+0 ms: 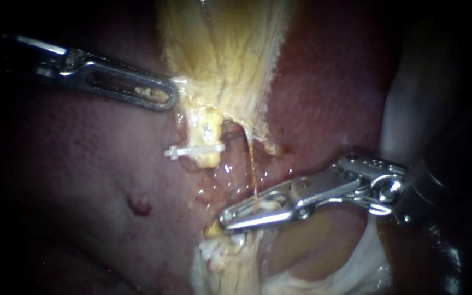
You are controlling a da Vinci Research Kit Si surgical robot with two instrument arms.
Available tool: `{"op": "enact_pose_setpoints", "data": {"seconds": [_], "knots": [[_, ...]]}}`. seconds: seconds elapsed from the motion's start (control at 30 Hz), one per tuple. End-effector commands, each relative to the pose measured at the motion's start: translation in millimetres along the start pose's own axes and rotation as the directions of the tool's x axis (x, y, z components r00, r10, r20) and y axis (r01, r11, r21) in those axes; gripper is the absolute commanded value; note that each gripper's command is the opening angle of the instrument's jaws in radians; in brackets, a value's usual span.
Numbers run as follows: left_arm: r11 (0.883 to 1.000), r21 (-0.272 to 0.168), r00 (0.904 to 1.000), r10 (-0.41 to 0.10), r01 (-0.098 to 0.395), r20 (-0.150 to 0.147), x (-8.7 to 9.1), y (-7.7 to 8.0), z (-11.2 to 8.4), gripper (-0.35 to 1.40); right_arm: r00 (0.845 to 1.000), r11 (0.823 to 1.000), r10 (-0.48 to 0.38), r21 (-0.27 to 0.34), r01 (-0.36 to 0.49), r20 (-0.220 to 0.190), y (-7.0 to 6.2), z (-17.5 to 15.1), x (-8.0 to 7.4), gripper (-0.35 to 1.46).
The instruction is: Clipping second clip right tube
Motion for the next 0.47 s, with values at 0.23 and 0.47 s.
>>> {"op": "enact_pose_setpoints", "data": {"seconds": [0.23,0.47], "knots": [[1.0,0.0,1.0,0.0,0.0,0.0,0.0,0.0,0.0,-0.35,0.999,1.0,0.004,-0.018,-0.003,0.048,-0.3,-0.3,-0.1,-0.35],[1.0,0.001,1.0,0.001,-0.001,0.0,0.1,0.1,-0.1,-0.35,0.998,1.0,0.005,-0.018,-0.004,0.055,-0.1,-0.5,-0.1,-0.35]]}}
